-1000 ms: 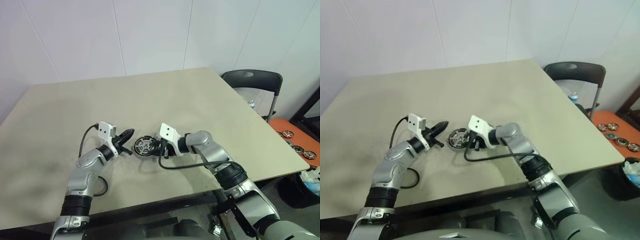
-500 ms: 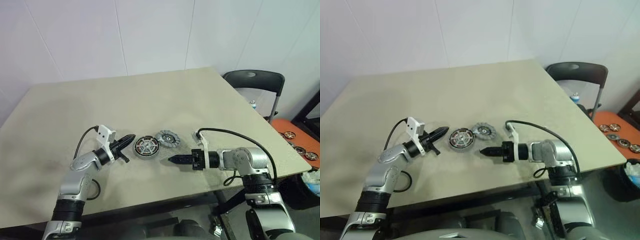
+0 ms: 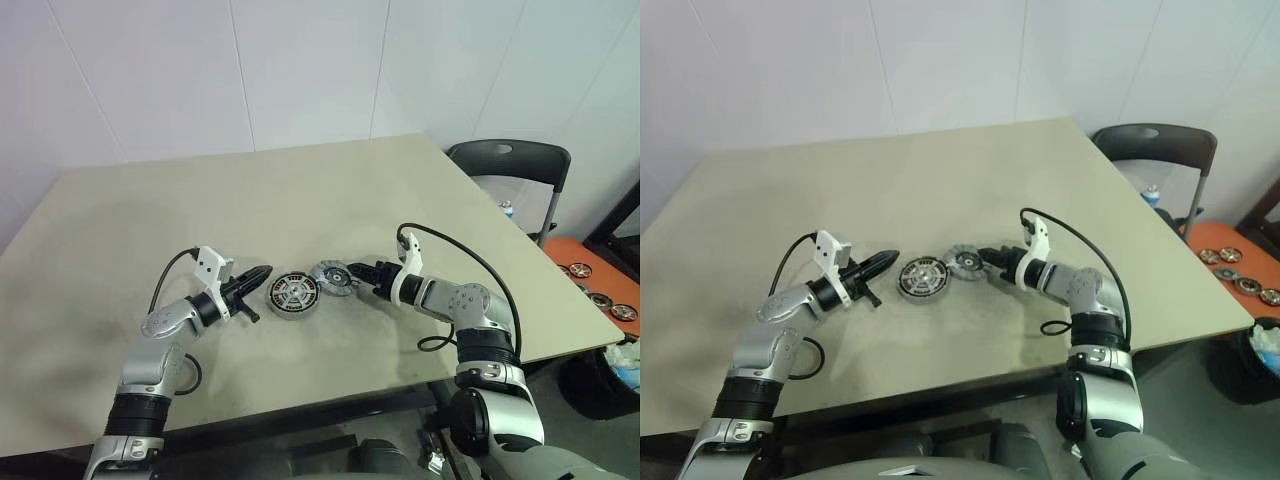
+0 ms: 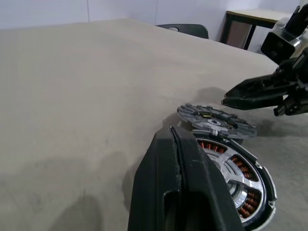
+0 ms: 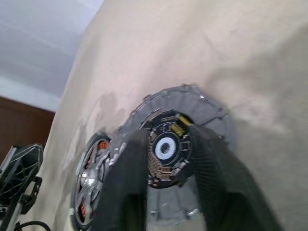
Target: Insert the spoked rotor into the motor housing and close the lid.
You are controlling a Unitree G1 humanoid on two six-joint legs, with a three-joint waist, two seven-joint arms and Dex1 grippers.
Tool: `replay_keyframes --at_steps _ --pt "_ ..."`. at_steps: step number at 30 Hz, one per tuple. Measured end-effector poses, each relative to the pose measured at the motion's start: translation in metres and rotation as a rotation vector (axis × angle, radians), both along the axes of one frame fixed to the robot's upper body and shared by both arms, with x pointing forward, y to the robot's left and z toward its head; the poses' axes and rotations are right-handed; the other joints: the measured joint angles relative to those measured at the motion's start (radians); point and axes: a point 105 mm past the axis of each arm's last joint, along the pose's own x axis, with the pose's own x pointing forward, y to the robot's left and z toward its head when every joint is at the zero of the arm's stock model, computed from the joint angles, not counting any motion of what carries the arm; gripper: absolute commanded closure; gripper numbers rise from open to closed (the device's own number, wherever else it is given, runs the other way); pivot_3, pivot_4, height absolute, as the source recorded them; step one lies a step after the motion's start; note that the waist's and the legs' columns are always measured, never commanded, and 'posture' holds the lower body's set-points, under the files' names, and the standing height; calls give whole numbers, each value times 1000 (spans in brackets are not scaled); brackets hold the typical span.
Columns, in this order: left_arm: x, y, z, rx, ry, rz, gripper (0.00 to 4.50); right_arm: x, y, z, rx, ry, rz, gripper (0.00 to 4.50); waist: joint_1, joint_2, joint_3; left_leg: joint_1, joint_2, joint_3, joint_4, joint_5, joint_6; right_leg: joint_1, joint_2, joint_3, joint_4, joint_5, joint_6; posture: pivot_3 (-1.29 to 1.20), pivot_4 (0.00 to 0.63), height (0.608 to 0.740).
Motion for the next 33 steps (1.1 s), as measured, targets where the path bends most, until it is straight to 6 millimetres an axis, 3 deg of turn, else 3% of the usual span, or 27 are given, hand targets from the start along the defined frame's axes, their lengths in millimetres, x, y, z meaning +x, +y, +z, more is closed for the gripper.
replay_keyframes --at_steps 4,8,10,14,18,27,33 --pt "0 2 -2 9 5 4 4500 -7 12 7 92 22 61 3782 -1 0 0 0 0 0 0 0 0 0 0 0 1 0 0 0 0 740" --pt "0 2 -2 14 2 5 4500 -12 18 32 246 -7 134 3611 0 0 0 0 0 0 0 0 0 0 0 0 1 0 0 0 0 740" --pt "0 2 -2 18 -2 6 4500 -13 15 43 267 -37 159 3173 2 0 0 0 0 0 1 0 0 0 0 0 1 0 0 0 0 740" --pt "1 2 -2 21 -6 7 4500 -24 14 53 259 -48 243 1853 4 0 0 0 0 0 0 0 0 0 0 0 0 0 0 0 0 740" --pt "1 2 -6 19 7 11 4500 -44 25 35 206 42 331 525 2 0 0 0 0 0 1 0 0 0 0 0 1 0 0 0 0 740" --pt "3 2 -6 24 9 12 4500 -39 27 -3 81 160 232 525 5 0 0 0 0 0 1 0 0 0 0 0 1 0 0 0 0 740" --pt "4 1 -4 28 1 11 4500 -37 27 -4 68 157 221 525 4 0 0 2 0 0 2 0 0 2 0 0 2 0 0 0 0 740"
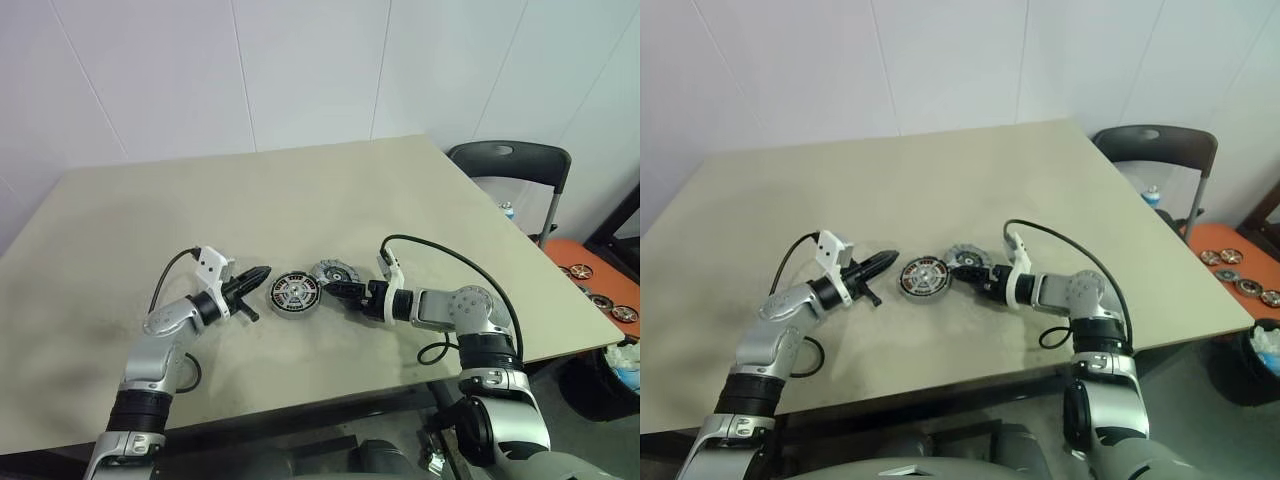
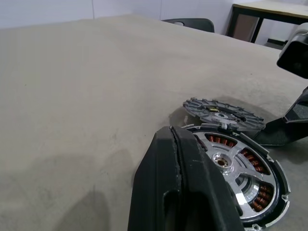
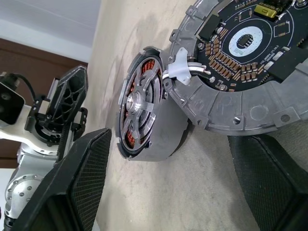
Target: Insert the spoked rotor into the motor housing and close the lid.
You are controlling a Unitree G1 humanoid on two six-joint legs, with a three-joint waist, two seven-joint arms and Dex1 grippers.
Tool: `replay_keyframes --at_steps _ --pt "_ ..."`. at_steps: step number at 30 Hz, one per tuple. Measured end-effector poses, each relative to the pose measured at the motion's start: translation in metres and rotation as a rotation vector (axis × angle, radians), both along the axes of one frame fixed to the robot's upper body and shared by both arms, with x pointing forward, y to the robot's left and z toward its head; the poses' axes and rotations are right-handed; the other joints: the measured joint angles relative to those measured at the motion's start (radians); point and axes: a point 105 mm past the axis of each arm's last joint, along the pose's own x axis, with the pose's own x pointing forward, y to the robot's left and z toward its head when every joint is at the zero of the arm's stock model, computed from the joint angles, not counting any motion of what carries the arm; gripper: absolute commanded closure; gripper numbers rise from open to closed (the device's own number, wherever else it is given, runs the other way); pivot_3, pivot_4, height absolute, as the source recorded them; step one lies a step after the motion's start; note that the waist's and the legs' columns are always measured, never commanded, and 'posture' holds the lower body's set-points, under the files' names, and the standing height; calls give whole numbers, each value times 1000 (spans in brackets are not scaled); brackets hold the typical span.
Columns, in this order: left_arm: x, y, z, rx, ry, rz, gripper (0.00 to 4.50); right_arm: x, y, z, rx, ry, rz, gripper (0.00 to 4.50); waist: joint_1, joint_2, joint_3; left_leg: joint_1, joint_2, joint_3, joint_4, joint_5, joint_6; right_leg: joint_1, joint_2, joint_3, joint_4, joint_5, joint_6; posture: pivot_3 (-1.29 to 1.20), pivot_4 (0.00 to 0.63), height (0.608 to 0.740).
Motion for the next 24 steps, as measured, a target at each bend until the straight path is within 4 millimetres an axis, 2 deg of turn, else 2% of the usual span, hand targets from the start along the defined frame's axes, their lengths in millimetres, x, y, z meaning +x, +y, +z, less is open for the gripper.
replay_keyframes --at_steps 6,9,14,18,24 --pt "0 -2 -2 -5 6 -2 4500 20 -4 -3 15 -14 -145 525 -1 0 0 5 0 0 0 0 0 4 0 0 0 0 0 0 0 740" --pt "0 -2 -2 -4 6 -1 4500 30 -12 -3 3 -27 -218 1118 2 0 0 5 0 0 0 0 0 5 0 0 0 0 0 0 0 740" --pt "0 -2 -2 -2 6 2 4500 33 -15 -8 -8 -20 -255 2851 -3 0 0 4 0 0 -2 0 0 3 0 1 0 0 0 0 0 740" --pt "0 -2 -2 0 5 5 4500 32 -7 -1 13 -55 -223 4158 -12 0 0 5 0 1 -1 0 0 4 0 1 0 0 0 0 0 740" --pt "1 -1 -2 8 -4 8 4500 34 3 14 -27 -208 -179 4158 -25 1 0 4 0 1 -1 0 0 3 1 1 0 0 0 0 0 740"
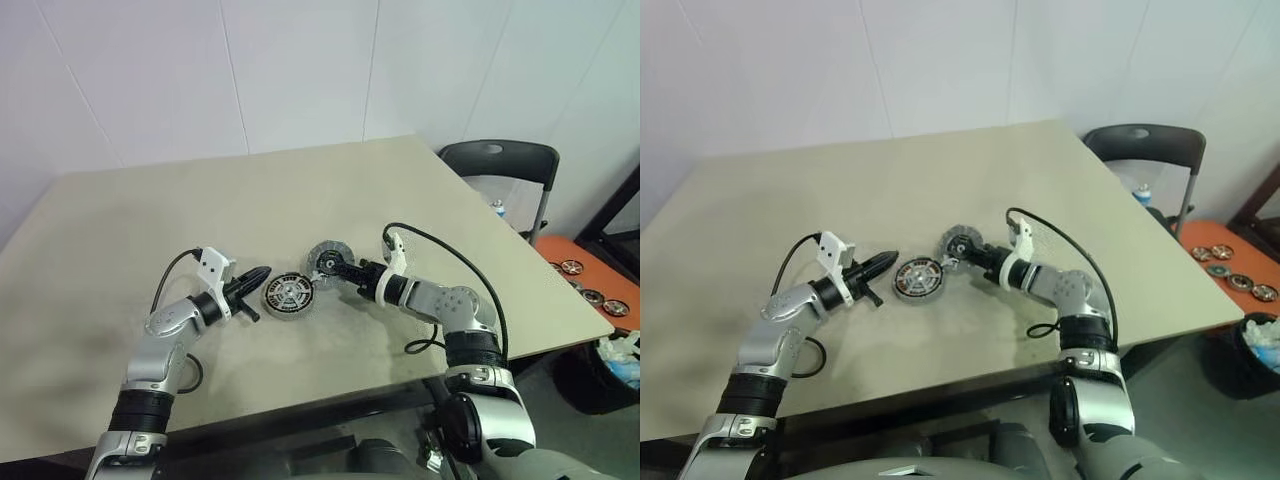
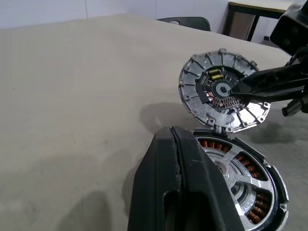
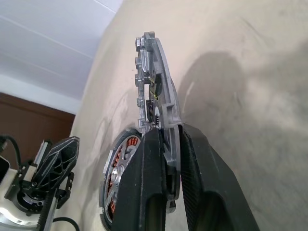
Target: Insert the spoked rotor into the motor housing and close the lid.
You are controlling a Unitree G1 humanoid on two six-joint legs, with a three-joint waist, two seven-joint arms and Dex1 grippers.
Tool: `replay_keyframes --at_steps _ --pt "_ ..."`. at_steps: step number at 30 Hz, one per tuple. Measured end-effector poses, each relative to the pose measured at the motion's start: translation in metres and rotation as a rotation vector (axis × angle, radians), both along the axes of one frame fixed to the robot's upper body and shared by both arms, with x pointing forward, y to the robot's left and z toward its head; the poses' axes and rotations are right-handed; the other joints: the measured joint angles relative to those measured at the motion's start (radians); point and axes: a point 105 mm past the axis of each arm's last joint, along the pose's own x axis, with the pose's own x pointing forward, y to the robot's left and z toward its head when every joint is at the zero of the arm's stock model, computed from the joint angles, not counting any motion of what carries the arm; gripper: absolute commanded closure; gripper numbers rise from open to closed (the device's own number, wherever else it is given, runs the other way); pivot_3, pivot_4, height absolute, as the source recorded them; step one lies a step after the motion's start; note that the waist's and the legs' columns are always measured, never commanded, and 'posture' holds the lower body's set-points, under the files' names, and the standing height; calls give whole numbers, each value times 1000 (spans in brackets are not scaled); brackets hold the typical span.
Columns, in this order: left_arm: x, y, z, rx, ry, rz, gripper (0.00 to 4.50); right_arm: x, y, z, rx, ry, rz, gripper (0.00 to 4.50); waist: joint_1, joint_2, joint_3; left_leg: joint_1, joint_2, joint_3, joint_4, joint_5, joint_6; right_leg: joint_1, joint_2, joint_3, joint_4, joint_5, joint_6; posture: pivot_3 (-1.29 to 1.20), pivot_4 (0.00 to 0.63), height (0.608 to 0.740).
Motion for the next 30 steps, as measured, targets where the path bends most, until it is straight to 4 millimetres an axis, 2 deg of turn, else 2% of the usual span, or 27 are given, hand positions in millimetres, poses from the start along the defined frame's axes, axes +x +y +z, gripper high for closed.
replay_keyframes --at_steps 2,6,15,16,19,23,25,30 --pt "0 0 1 3 -7 0 4500 1 4 9 -86 -106 40 4158 0 0 0 -2 0 0 0 0 0 -2 0 0 0 0 0 0 0 740" --pt "2 2 2 8 -10 2 4500 -3 15 30 -364 -395 192 4158 2 0 0 -6 0 0 1 0 0 -5 0 0 -1 0 0 0 0 740" --pt "4 5 1 15 -8 12 4500 -12 26 32 -846 -842 440 4158 5 -1 0 -5 0 0 1 0 0 -4 -1 -1 -1 0 0 0 0 740" --pt "4 5 1 15 -12 13 4500 -12 27 31 -866 -865 450 3908 5 -1 0 -5 0 0 1 0 0 -4 -1 -1 -1 0 0 0 0 740" --pt "4 6 1 15 -12 15 4500 -14 35 33 -843 -884 460 3080 4 -1 0 -5 0 0 1 0 0 -4 0 -1 -1 0 0 0 0 740" --pt "4 6 0 16 -9 17 4500 -25 59 49 -601 -822 446 1742 4 -1 0 -5 0 -1 0 0 0 -4 0 -1 -1 0 0 0 0 740" --pt "4 6 -1 17 -8 17 4500 -30 64 55 -511 -791 458 1742 7 -1 0 -6 -1 -1 1 0 0 -4 0 -1 -1 0 0 0 0 740" --pt "4 6 -1 23 -6 18 4500 -26 49 47 -480 -699 424 1742 24 -1 0 -5 -1 -1 1 0 0 -3 -1 -1 -2 0 0 0 0 740"
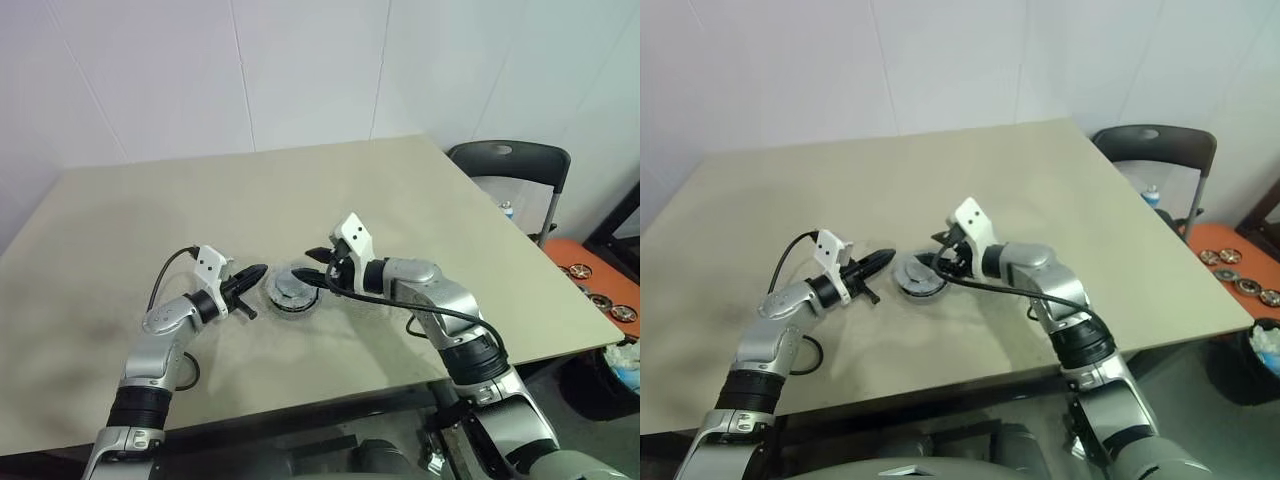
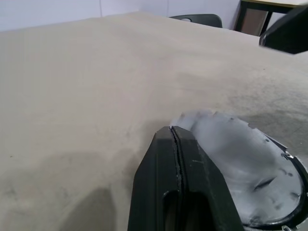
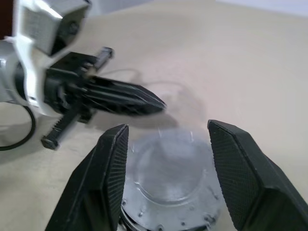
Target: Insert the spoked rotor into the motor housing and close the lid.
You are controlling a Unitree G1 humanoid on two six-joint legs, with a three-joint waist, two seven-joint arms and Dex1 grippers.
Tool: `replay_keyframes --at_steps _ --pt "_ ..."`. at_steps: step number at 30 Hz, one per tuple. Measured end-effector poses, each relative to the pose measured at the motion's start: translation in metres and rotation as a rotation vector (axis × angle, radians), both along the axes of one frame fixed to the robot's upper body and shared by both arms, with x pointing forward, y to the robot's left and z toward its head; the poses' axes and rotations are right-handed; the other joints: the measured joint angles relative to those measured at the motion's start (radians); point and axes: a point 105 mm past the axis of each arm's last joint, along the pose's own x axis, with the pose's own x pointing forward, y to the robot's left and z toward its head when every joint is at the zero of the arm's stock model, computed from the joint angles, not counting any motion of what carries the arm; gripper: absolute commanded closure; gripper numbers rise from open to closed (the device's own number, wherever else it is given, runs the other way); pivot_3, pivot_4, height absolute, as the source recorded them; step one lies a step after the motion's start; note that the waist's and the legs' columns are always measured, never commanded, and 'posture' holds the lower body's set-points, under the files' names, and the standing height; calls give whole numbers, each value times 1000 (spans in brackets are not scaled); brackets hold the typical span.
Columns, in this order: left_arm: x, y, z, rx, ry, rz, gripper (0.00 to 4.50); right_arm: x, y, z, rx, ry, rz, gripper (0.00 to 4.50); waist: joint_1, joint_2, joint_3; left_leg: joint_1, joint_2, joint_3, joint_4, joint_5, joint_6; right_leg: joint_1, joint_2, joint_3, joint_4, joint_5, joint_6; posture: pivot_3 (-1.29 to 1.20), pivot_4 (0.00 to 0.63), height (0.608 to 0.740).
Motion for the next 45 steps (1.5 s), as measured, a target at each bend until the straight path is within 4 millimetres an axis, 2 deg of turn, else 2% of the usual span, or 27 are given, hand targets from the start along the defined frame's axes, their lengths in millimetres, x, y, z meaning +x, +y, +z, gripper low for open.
replay_keyframes --at_steps 6,12,18,24,29,34,37,39,45 --pt "0 0 0 0 1 -2 4500 9 -9 -8 15 33 -76 1742 1 0 0 0 1 0 0 0 0 0 0 0 0 0 0 0 0 740" --pt "-2 2 -1 -2 5 -6 4500 8 1 -17 -8 23 -68 18 -2 0 0 0 1 0 -1 0 0 -1 1 0 0 0 0 0 0 740" --pt "-9 21 4 -6 -3 11 4500 7 14 -48 -139 16 -39 18 -2 0 0 0 1 0 0 0 0 -1 1 0 1 0 0 0 0 740" --pt "-21 33 11 -15 -7 2 4500 10 39 -48 -155 -35 -3 18 -11 0 0 1 1 0 -1 0 -1 -1 1 0 2 0 0 0 0 740" --pt "-31 55 15 11 14 20 4500 12 38 -54 -180 -31 -10 18 -20 1 0 1 0 0 -1 0 -1 0 1 0 2 0 0 0 0 740" --pt "-33 59 14 18 18 35 4500 10 38 -54 -187 -28 11 18 -21 1 0 2 0 0 -1 0 -1 0 1 0 2 0 0 0 0 740" --pt "-32 58 16 20 11 35 4500 8 39 -54 -185 -14 26 596 -23 1 0 3 1 0 -1 0 -1 1 1 0 2 0 0 0 0 740" --pt "-32 58 17 21 9 34 4500 7 40 -54 -185 -8 32 1228 -23 1 0 4 1 0 -1 0 -1 1 1 0 3 0 0 0 0 740" --pt "-32 58 18 24 5 39 4500 7 40 -54 -182 -5 31 1240 -23 1 0 4 1 0 -1 0 -1 2 1 0 3 0 0 0 0 740"
